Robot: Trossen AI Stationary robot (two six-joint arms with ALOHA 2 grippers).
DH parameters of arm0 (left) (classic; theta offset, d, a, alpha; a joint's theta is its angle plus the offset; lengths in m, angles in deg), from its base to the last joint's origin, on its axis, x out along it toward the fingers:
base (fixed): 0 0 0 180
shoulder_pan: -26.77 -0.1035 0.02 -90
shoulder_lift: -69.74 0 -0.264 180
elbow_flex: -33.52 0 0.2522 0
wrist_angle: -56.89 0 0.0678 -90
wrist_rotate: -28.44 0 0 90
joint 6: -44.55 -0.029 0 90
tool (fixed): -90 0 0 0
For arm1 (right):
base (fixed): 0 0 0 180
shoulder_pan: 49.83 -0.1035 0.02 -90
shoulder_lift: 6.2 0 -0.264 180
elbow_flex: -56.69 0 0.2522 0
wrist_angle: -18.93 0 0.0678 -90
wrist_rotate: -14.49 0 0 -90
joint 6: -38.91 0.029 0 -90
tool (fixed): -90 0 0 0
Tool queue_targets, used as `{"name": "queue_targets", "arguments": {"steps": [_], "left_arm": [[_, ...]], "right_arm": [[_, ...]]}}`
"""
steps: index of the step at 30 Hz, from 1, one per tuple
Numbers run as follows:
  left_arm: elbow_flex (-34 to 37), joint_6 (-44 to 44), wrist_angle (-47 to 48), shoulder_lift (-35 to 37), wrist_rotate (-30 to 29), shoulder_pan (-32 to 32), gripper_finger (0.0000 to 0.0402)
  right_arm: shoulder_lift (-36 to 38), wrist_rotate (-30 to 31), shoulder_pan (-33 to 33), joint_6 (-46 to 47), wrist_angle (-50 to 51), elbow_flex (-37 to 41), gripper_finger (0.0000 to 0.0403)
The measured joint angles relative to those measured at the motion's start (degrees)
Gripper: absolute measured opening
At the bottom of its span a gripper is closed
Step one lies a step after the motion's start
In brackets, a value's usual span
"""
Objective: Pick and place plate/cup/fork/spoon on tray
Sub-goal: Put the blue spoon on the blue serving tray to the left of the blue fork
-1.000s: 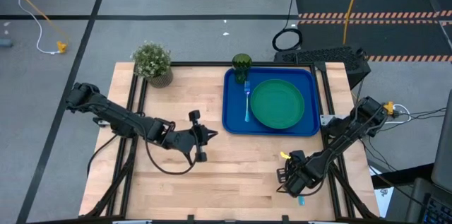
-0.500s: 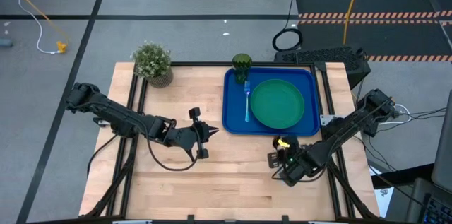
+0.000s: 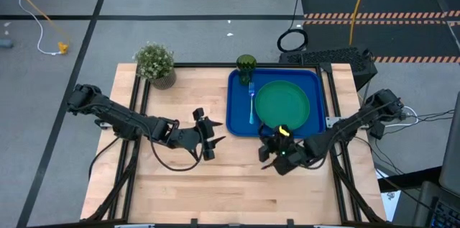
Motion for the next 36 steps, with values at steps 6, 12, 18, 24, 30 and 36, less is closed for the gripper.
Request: {"name": "queue_targets", "arguments": {"steps": [6, 12, 18, 24, 30, 36], "left_arm": [[0.0, 0.3, -5.2, 0.0, -0.1, 0.7, 0.0259], [0.0, -0.8, -10.2, -2.4, -2.3, 2.5, 0.0269], [0.0, -5.2, -21.1, -9.2, -6.8, 3.9, 0.0269], [0.0, -5.9, -33.1, -15.2, -13.4, 5.0, 0.0269], [0.0, -6.7, -43.6, -20.4, -13.3, 6.3, 0.0269], [-0.3, -4.6, -46.1, -23.8, -13.9, 6.1, 0.0269]], "right_arm": [[0.0, 1.8, 2.1, -18.2, -15.6, 0.0, 0.0004], [0.0, 8.8, 1.2, -33.9, -29.7, -0.1, 0.0004], [0.1, 13.7, -0.3, -52.2, -42.6, -0.1, 0.0004], [0.1, 14.9, -0.4, -61.5, -45.6, -0.1, 0.0004], [0.1, 16.5, -0.6, -63.1, -44.2, -0.1, 0.0004], [0.1, 16.5, -1.2, -63.0, -44.4, -0.1, 0.0004]]}}
